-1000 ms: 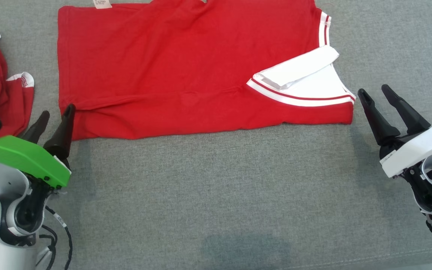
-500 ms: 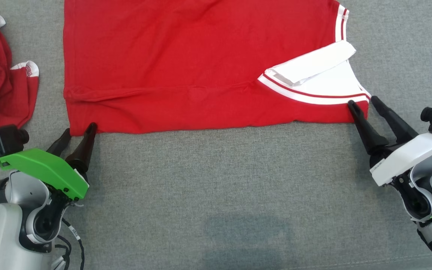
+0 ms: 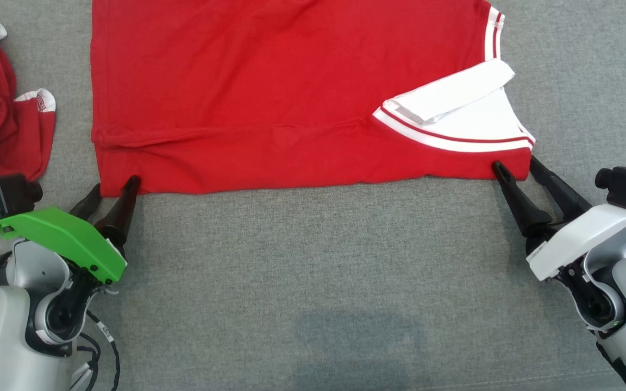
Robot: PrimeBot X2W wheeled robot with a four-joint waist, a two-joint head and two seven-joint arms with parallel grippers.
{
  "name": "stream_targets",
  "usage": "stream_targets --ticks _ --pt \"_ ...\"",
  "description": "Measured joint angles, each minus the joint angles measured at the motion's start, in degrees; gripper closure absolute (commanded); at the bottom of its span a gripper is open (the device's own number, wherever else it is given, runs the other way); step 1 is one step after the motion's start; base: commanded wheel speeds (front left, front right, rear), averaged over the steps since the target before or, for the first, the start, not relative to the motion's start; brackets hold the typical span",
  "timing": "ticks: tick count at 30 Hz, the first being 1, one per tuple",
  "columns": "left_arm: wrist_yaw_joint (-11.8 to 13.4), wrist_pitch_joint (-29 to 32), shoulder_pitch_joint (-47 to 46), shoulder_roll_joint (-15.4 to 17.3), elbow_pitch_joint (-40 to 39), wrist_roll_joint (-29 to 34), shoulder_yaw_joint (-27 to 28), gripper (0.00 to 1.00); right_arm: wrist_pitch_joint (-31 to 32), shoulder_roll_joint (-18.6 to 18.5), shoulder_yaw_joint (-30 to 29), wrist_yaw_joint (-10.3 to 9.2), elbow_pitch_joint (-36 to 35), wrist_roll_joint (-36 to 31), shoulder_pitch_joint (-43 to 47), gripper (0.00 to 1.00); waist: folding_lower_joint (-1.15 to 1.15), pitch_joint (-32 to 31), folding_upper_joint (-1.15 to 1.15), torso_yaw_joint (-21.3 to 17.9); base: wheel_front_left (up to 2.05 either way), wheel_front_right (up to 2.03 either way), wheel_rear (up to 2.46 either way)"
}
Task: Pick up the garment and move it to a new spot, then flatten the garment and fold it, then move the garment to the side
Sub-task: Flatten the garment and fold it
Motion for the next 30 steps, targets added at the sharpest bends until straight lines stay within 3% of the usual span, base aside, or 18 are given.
stream_targets --ticks 3,4,5,6,20,30 --pt "0.0 0.5 -0.5 0.0 0.4 -0.2 -0.2 0.0 0.5 0.0 0.0 0.0 0.0 0.1 -0.1 0.0 0.0 0.0 0.0 0.0 0.0 0.0 0.0" --pt "-0.1 0.8 -0.6 0.0 0.5 -0.5 -0.3 0.14 0.7 0.0 0.0 0.0 0.0 0.5 -0.2 0.51 0.0 0.1 0.0 0.0 0.0 0.0 0.0" --pt "-0.3 1.0 -0.8 0.0 0.7 -0.7 -0.3 0.64 1.0 0.0 0.1 0.0 0.0 0.6 -0.3 0.73 0.0 0.1 0.0 0.0 0.0 0.0 0.0" --pt "-0.5 1.4 -1.0 0.1 0.8 -1.1 -0.4 1.0 1.1 0.0 0.2 0.0 0.0 0.6 -0.4 1.0 0.0 0.0 0.0 0.0 0.0 0.0 0.0" --pt "-3.3 4.7 0.9 0.4 2.3 -4.9 -1.3 1.0 4.7 -0.8 0.2 0.57 1.0 6.3 0.1 1.0 0.0 -4.8 0.0 -0.2 0.0 0.0 0.0" --pt "-3.4 6.2 12.2 1.3 -1.7 -9.0 1.8 1.0 9.2 -3.5 -0.2 0.58 -2.6 12.4 11.0 1.0 0.0 -11.5 0.0 -0.5 0.0 0.0 0.0"
